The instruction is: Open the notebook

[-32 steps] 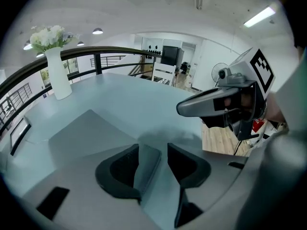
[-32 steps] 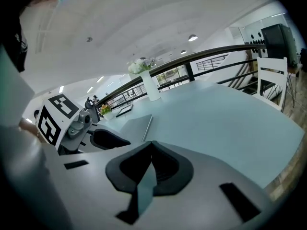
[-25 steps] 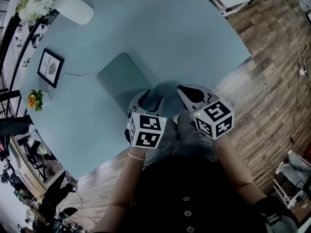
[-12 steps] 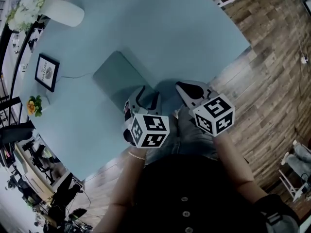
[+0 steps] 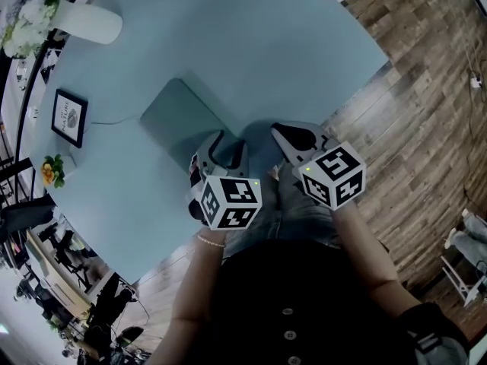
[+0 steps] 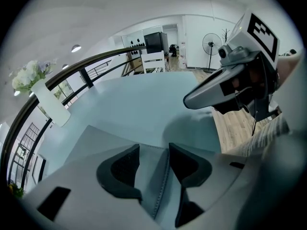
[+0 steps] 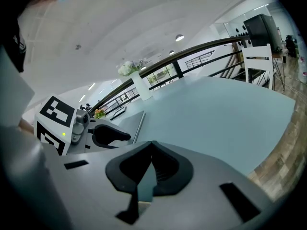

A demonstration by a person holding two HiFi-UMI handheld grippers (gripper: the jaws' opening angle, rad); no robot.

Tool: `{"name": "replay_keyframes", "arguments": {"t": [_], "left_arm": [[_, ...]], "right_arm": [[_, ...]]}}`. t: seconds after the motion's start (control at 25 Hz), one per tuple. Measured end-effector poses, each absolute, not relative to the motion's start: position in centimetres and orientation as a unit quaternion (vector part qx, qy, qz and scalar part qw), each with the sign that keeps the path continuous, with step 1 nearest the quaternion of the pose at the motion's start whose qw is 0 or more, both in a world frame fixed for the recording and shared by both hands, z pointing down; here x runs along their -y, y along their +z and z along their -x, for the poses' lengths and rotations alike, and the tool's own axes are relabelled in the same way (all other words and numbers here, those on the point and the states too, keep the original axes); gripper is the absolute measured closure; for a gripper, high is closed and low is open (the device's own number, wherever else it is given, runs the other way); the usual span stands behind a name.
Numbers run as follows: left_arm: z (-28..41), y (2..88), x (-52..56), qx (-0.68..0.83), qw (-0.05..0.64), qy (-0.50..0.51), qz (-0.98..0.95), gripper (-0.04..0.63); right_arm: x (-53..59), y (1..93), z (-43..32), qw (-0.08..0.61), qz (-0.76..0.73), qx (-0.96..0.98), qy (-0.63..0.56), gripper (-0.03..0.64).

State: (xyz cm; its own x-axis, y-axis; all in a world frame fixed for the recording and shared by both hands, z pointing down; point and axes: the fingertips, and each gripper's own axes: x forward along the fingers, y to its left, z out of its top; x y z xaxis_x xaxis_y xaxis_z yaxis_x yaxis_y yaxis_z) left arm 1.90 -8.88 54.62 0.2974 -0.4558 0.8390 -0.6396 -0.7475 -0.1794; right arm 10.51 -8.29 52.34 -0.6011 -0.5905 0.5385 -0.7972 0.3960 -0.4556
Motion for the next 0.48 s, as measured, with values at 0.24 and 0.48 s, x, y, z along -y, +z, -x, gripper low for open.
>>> {"name": "replay_keyframes", "arguments": {"t": [0.24, 0.48], "left_arm": [[-2.24, 54.29, 8.55, 0.337, 0.111, 0.470, -0.809, 0.447], [-2.39, 53.99, 8.32, 0.331, 0.144, 0.442, -0.821, 0.506]], "right_arm": [[8.32, 52.16, -10.17, 0.146, -0.417, 0.826, 0.350, 0.611], [8.47, 51.89, -9.76, 0.147, -0.414, 0.830, 0.344, 0.611]]}}
